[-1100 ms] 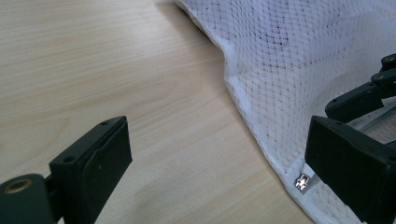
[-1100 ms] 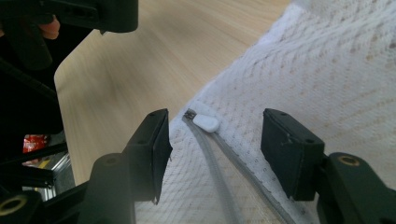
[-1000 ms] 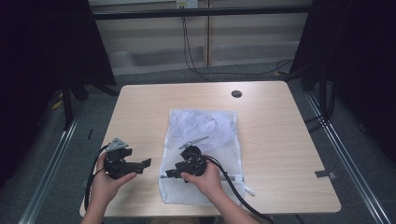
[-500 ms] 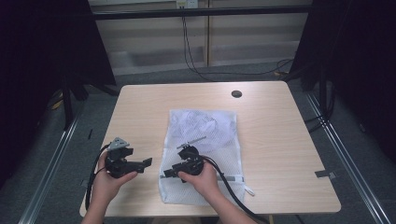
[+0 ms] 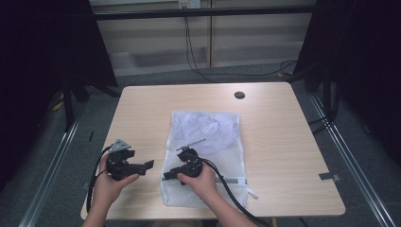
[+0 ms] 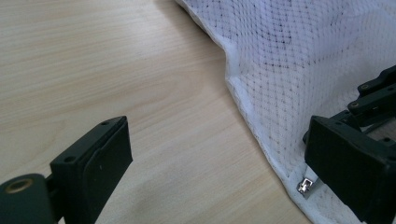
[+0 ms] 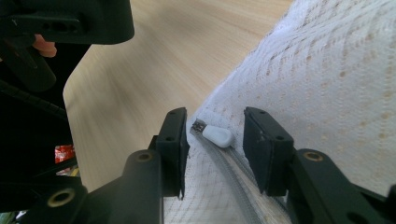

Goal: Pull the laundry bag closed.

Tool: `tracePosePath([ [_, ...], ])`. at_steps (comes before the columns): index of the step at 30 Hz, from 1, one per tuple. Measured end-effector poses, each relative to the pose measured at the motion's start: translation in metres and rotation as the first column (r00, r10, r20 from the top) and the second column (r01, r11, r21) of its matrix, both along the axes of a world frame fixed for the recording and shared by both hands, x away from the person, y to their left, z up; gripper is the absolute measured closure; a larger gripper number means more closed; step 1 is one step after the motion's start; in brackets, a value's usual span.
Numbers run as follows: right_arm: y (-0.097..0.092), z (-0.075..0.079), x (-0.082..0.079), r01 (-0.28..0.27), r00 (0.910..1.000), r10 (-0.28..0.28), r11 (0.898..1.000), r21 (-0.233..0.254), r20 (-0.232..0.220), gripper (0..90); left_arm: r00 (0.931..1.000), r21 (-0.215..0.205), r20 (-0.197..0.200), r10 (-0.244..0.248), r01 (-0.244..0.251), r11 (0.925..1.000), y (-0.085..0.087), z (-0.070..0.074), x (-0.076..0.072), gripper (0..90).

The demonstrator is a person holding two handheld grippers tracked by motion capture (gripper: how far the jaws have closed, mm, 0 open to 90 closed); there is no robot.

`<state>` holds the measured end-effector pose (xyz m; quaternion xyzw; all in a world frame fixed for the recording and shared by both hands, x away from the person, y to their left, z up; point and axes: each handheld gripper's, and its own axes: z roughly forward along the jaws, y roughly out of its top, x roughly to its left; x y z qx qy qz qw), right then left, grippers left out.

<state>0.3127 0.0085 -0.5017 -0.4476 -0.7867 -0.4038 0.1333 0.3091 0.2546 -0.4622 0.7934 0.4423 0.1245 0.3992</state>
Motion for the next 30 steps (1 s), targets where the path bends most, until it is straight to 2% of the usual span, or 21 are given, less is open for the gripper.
tracePosePath([
  [5, 0.003, -0.002, 0.0, -0.008, 0.9999, 0.008, 1.0, 0.013, -0.015, 66.0, 1.0, 0.002, 0.001, 0.0, 0.0, 1.0, 0.002, 0.0, -0.001, 7.3],
  [11, 0.006, -0.002, -0.001, 0.002, 0.9996, -0.002, 1.0, 0.02, -0.028, 67.8, 1.0, 0.0, 0.0, -0.001, 0.001, 1.0, 0.002, 0.0, -0.001, 7.3],
  [15, 0.008, -0.002, -0.002, -0.013, 0.9989, 0.014, 0.999, 0.032, -0.044, 70.0, 1.0, 0.002, 0.001, -0.005, 0.005, 1.0, 0.002, 0.0, -0.001, 7.4],
  [19, 0.01, -0.003, -0.002, -0.016, 0.999, 0.018, 0.999, 0.033, -0.04, 73.0, 1.0, -0.001, 0.001, -0.001, 0.001, 1.0, 0.002, 0.0, -0.001, 7.4],
  [30, 0.013, -0.005, -0.001, -0.015, 0.9988, 0.016, 1.0, 0.009, -0.047, 77.5, 1.0, 0.001, 0.001, -0.003, 0.003, 1.0, 0.002, -0.001, 0.0, 7.6],
])
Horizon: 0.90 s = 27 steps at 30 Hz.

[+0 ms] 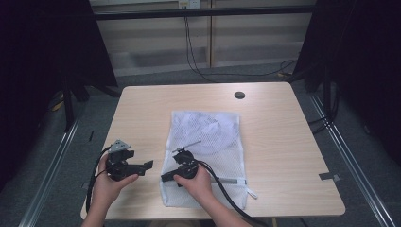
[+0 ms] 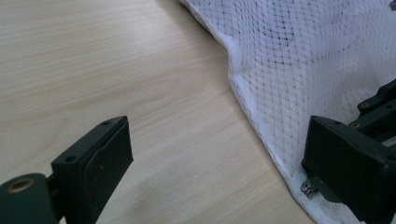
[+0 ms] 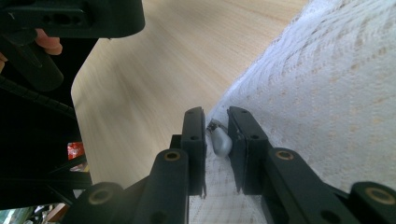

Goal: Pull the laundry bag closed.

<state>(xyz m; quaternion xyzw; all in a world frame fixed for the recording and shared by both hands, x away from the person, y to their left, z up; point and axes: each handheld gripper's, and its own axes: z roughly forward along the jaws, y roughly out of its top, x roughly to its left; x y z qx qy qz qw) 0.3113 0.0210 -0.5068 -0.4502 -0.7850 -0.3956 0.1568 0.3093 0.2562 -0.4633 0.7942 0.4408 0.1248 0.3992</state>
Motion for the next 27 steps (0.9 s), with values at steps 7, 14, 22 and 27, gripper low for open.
tracePosePath([
  [7, 0.001, 0.0, 0.0, 0.014, 0.9996, -0.014, 1.0, -0.01, -0.025, 83.5, 1.0, 0.0, 0.001, 0.003, -0.003, 1.0, 0.002, 0.001, -0.002, 7.6],
  [14, -0.005, 0.005, 0.0, 0.013, 0.9998, -0.013, 1.0, 0.004, -0.018, 86.0, 0.9999, -0.009, -0.009, -0.008, 0.008, 0.9999, 0.001, 0.001, -0.002, 7.8],
  [22, -0.017, 0.014, 0.0, 0.035, 0.9994, -0.036, 0.999, 0.033, 0.001, 86.4, 0.9997, -0.022, -0.02, -0.012, 0.011, 0.9997, -0.002, 0.0, -0.003, 7.8],
  [27, -0.023, 0.018, -0.001, 0.047, 0.9989, -0.047, 0.997, 0.053, 0.001, 86.4, 0.9993, -0.038, -0.03, -0.023, 0.022, 0.9991, -0.004, 0.0, -0.004, 7.8],
])
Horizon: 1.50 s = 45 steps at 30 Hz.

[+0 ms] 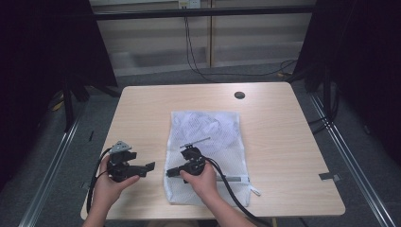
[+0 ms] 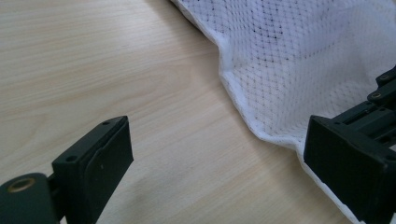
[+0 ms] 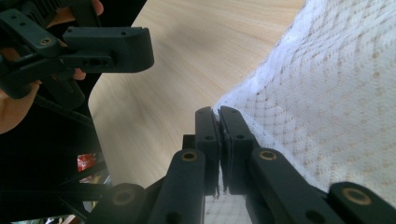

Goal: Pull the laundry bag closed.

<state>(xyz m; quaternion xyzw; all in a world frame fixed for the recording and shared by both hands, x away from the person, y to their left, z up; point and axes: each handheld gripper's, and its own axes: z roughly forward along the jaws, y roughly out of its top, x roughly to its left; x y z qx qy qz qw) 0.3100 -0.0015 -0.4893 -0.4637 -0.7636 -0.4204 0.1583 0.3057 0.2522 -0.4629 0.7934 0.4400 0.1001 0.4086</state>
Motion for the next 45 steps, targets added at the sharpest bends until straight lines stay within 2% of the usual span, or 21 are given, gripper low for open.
tracePosePath([
  [2, -0.002, 0.003, 0.0, 0.005, 1.0, -0.005, 1.0, 0.001, 0.006, 86.4, 1.0, -0.002, -0.001, -0.002, 0.002, 1.0, 0.0, 0.0, 0.0, 7.8],
  [4, -0.005, 0.005, 0.0, 0.009, 0.9999, -0.009, 1.0, 0.008, 0.011, 86.4, 0.9999, -0.027, -0.015, -0.005, 0.004, 0.9996, -0.001, 0.0, -0.001, 7.8],
  [9, -0.008, 0.008, 0.0, 0.016, 0.9998, -0.016, 1.0, 0.019, 0.013, 86.5, 0.9995, -0.047, -0.022, -0.02, 0.019, 0.9987, -0.004, 0.0, -0.003, 7.3],
  [11, -0.01, 0.009, 0.001, 0.014, 0.9995, -0.015, 1.0, 0.023, 0.029, 86.5, 0.999, -0.06, -0.036, -0.026, 0.024, 0.9979, -0.005, 0.0, -0.003, 7.0],
  [18, -0.013, 0.011, 0.001, 0.02, 0.9996, -0.021, 0.999, 0.03, 0.02, 86.5, 0.9965, -0.073, -0.066, -0.052, 0.047, 0.9962, -0.006, -0.002, -0.003, 6.7],
  [20, -0.014, 0.012, 0.002, 0.021, 0.9995, -0.022, 0.999, 0.035, 0.023, 86.5, 0.9951, -0.106, -0.078, -0.06, 0.051, 0.993, -0.008, -0.003, -0.003, 6.5],
  [27, -0.018, 0.015, 0.003, 0.027, 0.9993, -0.028, 0.998, 0.052, 0.024, 86.5, 0.9916, -0.147, -0.091, -0.091, 0.077, 0.9861, -0.012, -0.004, -0.004, 6.0],
  [33, -0.019, 0.017, 0.003, 0.029, 0.9991, -0.03, 0.999, 0.045, 0.031, 86.6, 0.9882, -0.157, -0.098, -0.117, 0.101, 0.9825, -0.016, -0.005, -0.004, 6.0],
  [38, -0.022, 0.02, 0.004, 0.034, 0.9987, -0.036, 0.998, 0.048, 0.037, 86.6, 0.9819, -0.177, -0.11, -0.154, 0.133, 0.9752, -0.023, -0.005, -0.007, 5.8],
  [45, -0.025, 0.023, 0.005, 0.036, 0.9979, -0.038, 0.998, 0.049, 0.052, 86.6, 0.9799, -0.188, -0.11, -0.166, 0.143, 0.9716, -0.027, -0.005, -0.008, 5.7],
])
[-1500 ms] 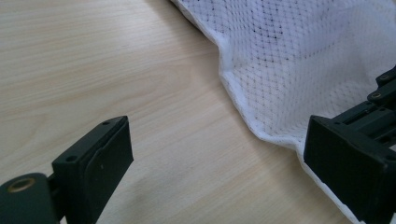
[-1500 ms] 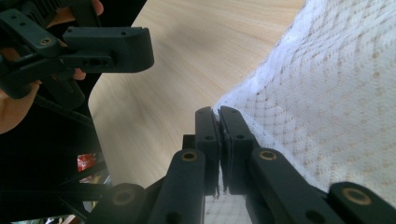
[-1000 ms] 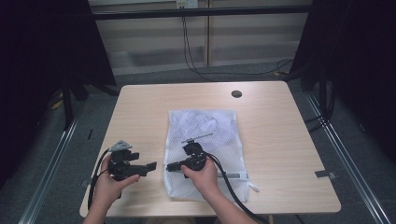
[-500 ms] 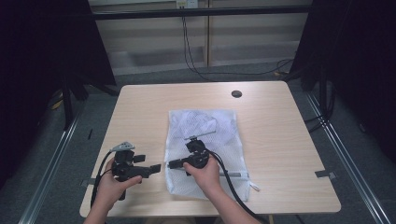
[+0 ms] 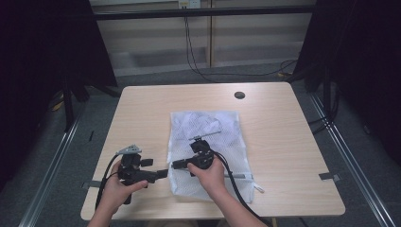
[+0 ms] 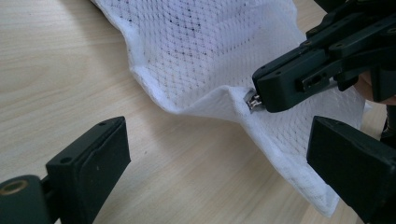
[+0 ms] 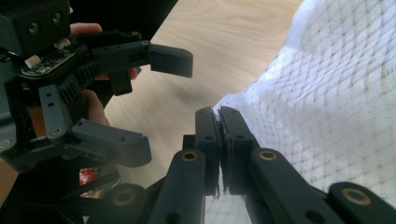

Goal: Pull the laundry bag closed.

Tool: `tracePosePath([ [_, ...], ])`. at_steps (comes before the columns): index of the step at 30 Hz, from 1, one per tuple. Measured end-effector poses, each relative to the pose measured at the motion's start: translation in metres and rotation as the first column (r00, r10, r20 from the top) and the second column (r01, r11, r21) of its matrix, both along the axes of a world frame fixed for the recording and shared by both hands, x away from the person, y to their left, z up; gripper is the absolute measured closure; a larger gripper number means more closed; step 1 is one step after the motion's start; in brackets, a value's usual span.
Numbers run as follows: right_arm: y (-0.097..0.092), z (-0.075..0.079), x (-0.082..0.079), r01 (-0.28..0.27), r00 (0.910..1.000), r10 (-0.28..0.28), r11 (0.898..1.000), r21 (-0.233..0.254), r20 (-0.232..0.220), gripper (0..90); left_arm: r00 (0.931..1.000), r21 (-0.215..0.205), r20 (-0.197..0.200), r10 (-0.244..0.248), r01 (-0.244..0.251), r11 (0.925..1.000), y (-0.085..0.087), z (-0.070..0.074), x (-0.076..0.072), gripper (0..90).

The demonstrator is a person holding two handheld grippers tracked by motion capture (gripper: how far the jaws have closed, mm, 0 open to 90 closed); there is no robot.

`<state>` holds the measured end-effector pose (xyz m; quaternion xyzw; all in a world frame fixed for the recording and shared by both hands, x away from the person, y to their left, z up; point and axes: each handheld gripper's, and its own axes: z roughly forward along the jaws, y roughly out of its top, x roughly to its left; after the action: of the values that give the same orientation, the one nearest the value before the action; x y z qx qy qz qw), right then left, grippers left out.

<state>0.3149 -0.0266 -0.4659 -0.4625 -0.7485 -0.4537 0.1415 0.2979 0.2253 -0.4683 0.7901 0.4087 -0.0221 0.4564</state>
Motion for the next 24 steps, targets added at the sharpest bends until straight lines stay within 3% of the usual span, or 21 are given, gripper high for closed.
tracePosePath([
  [10, -0.003, 0.003, 0.002, -0.004, 0.9999, 0.004, 1.0, 0.0, 0.012, 86.6, 0.9996, -0.008, -0.009, -0.026, 0.026, 0.9996, -0.006, -0.001, -0.001, 5.7],
  [14, -0.002, 0.004, 0.001, -0.009, 0.9998, 0.009, 1.0, -0.002, 0.016, 86.7, 0.9988, 0.011, -0.015, -0.047, 0.047, 0.9988, -0.01, -0.003, -0.001, 5.7],
  [24, -0.001, 0.006, 0.0, -0.01, 0.9997, 0.01, 1.0, 0.004, 0.023, 86.6, 0.9961, -0.011, -0.064, -0.06, 0.059, 0.9982, -0.021, -0.01, -0.001, 8.6],
])
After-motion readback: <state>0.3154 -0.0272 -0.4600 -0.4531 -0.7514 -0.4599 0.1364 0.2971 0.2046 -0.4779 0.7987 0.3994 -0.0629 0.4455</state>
